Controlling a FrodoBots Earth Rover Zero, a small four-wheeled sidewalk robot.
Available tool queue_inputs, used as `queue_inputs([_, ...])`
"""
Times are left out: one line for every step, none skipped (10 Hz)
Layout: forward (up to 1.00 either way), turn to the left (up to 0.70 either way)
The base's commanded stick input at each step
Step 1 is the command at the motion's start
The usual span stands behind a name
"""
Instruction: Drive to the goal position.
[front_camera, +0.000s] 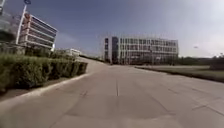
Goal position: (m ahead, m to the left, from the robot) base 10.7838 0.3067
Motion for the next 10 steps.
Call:
queue_inputs([0.70, 0.00])
queue_inputs([0.70, 0.00])
queue_inputs([0.70, 0.00])
queue_inputs([0.70, 0.00])
queue_inputs([0.70, 0.00])
queue_inputs([0.70, 0.00])
queue_inputs([0.70, 0.00])
queue_inputs([0.70, 0.00])
queue_inputs([0.70, 0.00])
queue_inputs([0.70, 0.00])
